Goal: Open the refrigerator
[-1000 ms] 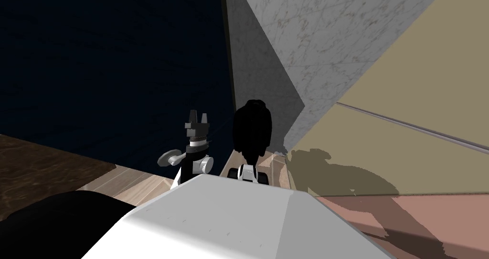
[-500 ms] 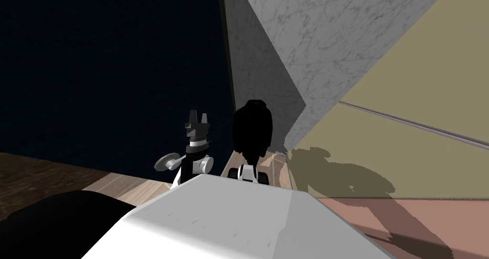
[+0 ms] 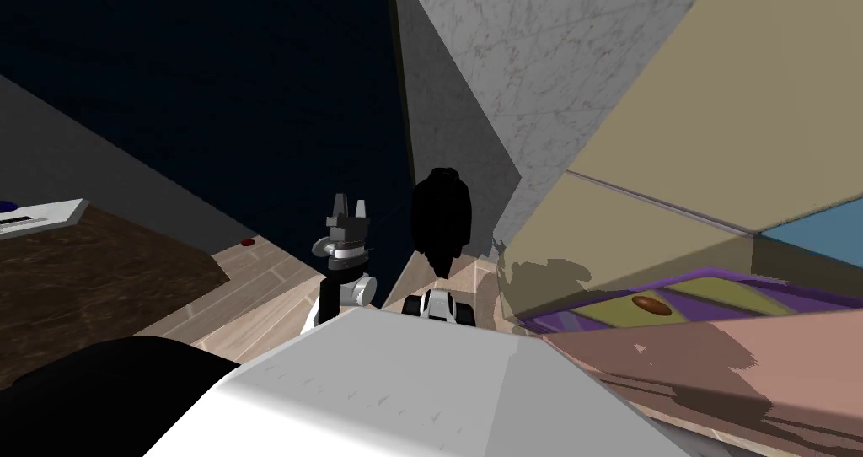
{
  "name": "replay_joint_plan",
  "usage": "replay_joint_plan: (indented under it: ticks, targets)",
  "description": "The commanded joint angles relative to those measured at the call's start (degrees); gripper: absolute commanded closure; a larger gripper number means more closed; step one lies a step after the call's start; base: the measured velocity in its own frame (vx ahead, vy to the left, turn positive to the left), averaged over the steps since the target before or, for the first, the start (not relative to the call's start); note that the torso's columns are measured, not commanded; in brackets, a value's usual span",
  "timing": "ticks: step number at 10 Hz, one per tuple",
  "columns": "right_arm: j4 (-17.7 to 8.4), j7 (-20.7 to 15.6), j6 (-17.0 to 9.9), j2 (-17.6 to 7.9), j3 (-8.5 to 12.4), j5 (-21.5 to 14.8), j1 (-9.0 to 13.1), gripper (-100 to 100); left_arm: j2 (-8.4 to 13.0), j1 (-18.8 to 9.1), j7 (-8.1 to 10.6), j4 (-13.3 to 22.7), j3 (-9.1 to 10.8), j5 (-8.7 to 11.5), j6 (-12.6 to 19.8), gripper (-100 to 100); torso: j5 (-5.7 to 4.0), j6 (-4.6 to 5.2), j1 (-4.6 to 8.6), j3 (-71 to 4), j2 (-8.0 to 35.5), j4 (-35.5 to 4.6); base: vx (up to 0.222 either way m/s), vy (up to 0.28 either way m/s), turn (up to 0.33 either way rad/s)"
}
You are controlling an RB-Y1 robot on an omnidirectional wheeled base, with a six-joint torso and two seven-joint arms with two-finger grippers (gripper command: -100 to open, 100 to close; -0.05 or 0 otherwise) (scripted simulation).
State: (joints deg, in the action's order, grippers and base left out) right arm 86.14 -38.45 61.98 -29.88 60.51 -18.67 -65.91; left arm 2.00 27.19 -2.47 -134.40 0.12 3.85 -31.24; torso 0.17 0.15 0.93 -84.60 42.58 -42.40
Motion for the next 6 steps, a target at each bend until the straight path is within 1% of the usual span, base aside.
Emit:
replay_joint_plan:
  ticks: [1, 2, 4, 5, 6]
  targets:
    - [2.16, 0.02, 2.54, -0.34, 0.33, 0.19, -0.43, 100, 0.00, 0.00, 0.00, 0.00, 0.00, 0.00, 0.00, 0, 0.05, -0.11, -0.10, -0.13, -0.17, 0.05, -0.382, -0.161, -0.021]
    - [2.94, 0.05, 3.86, -0.53, 0.14, 0.17, -0.51, 100, 0.01, 0.00, 0.00, 0.00, 0.01, 0.00, 0.00, 0, 0.04, -0.23, -0.26, -0.28, -0.48, 0.13, -0.380, -0.147, -0.008]
    - [4.50, 0.11, 6.51, -0.90, -0.23, 0.13, -0.66, 100, 0.00, 0.01, 0.00, 0.00, 0.00, 0.00, 0.00, 0, 0.02, -0.37, -0.57, -0.48, -0.86, 0.25, -0.319, -0.134, -0.005]
    - [3.73, -0.02, 6.03, -0.64, -0.78, -0.20, -0.52, 100, 0.00, 0.01, 0.00, 0.00, 0.00, 0.00, 0.00, 0, 0.09, -0.39, -0.65, -0.52, -0.84, 0.26, -0.157, -0.047, -0.024]
    - [4.46, -0.03, 7.81, -0.89, -1.21, -0.29, -0.69, 100, -0.01, 0.03, 0.00, -0.01, 0.00, 0.00, -0.01, 0, 0.06, -0.42, -0.87, -0.66, -1.21, 0.35, -0.128, -0.063, -0.025]
